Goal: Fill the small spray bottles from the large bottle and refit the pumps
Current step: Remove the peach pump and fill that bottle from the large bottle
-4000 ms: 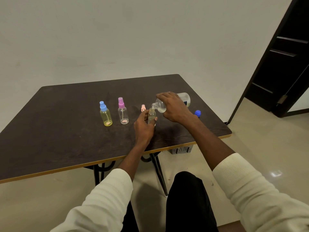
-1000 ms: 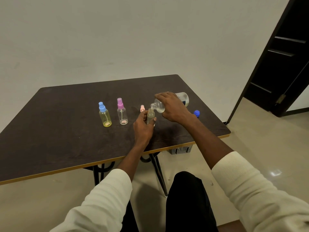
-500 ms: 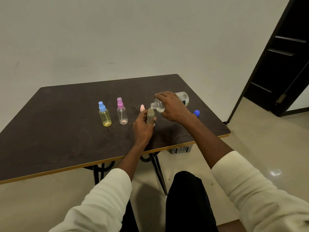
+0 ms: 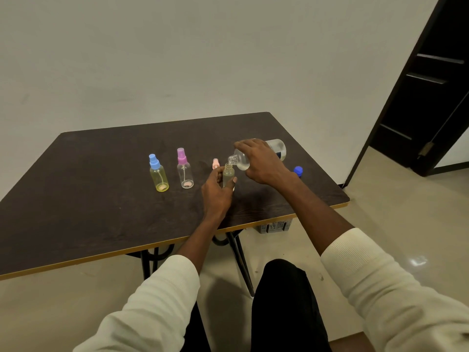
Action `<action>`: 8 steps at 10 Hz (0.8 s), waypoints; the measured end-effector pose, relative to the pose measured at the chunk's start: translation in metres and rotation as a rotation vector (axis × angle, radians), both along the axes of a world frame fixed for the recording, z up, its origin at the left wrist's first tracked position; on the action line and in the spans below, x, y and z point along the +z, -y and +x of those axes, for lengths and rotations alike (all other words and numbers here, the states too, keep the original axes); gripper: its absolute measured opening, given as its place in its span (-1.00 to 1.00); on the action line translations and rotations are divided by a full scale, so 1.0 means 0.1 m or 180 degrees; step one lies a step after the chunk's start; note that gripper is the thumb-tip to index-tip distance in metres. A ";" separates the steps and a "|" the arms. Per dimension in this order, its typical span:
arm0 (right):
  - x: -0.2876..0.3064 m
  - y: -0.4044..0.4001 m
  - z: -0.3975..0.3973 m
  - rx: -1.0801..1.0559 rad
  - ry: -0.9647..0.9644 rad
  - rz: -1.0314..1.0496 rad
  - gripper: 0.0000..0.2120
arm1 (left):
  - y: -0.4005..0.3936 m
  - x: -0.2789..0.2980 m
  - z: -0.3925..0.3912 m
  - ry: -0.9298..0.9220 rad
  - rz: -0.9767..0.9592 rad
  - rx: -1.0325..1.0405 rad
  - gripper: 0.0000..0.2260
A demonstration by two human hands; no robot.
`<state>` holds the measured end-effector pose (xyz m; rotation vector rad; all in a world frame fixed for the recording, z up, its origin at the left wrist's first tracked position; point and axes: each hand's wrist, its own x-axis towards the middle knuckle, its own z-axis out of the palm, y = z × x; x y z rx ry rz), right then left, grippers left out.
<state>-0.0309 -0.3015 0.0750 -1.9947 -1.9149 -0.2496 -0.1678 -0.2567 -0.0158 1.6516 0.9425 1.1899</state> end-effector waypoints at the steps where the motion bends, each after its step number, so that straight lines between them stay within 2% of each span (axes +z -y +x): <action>1: 0.00 0.00 0.00 0.0000 -0.0002 0.0008 -0.29 | 0.00 0.00 0.00 0.0000 0.0009 -0.0003 -0.65; 8: 0.02 0.01 -0.01 0.0003 0.0034 0.0014 -0.29 | 0.04 0.05 -0.02 -0.0042 -0.0031 0.0020 -0.63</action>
